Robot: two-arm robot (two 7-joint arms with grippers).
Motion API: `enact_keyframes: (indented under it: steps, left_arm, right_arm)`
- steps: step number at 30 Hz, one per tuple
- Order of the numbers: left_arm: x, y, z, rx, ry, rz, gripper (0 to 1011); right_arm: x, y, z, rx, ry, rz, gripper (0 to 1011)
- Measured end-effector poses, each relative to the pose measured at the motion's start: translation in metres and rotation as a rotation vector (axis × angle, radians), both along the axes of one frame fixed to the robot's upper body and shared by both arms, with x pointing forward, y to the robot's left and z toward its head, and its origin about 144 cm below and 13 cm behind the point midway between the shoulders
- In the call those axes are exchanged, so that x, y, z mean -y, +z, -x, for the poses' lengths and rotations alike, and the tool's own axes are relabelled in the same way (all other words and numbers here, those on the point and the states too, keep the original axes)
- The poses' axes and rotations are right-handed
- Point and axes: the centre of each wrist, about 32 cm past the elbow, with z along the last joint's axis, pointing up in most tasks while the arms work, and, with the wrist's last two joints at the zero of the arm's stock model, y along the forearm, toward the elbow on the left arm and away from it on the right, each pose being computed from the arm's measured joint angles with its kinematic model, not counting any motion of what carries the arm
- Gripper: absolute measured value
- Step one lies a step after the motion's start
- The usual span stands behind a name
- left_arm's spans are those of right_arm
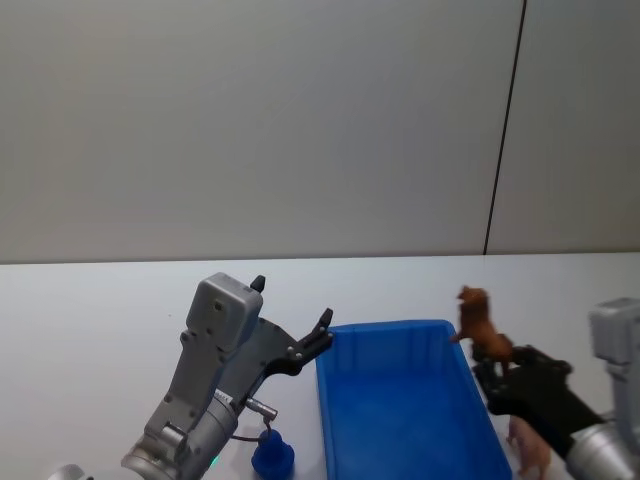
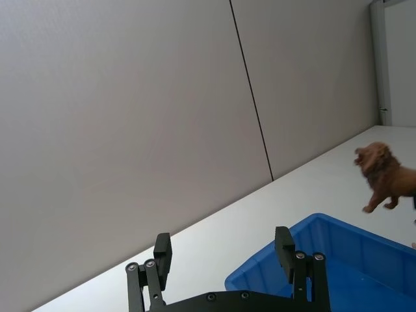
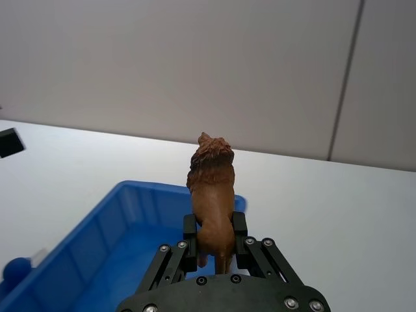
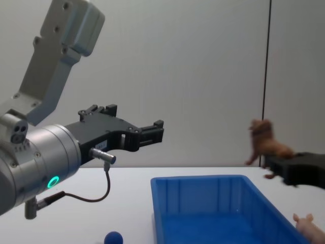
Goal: Pick up the two dolls from the table and place them into the box.
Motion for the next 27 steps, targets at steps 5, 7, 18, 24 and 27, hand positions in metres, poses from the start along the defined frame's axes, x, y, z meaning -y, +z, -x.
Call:
enact_keyframes:
  steps: [5, 7, 18, 24, 27]
  left_arm:
    - [0.0, 0.0, 0.0, 0.0, 0.0, 0.0, 1001]
    - [0.0, 0.0, 0.0, 0.0, 0.0, 0.0, 1001]
    - [0.0, 0.0, 0.0, 0.0, 0.0, 0.0, 1001]
    - [0.0, 0.0, 0.0, 0.0, 0.0, 0.0, 1001]
    - [0.0, 0.0, 0.0, 0.0, 0.0, 0.0, 1001]
  right_arm:
    - [-0.014, -0.003, -0.011, -0.01, 0.06, -0.003, 352]
    - [-0.018, -0.003, -0.013, -0.012, 0.073, -0.002, 389]
    - [-0.031, -0.005, -0.022, -0.016, 0.101, 0.008, 729]
    - [-0.031, -0.004, -0.021, -0.01, 0.064, 0.02, 894]
    - [-0.028, -0.003, -0.017, -0.004, 0.029, 0.03, 970]
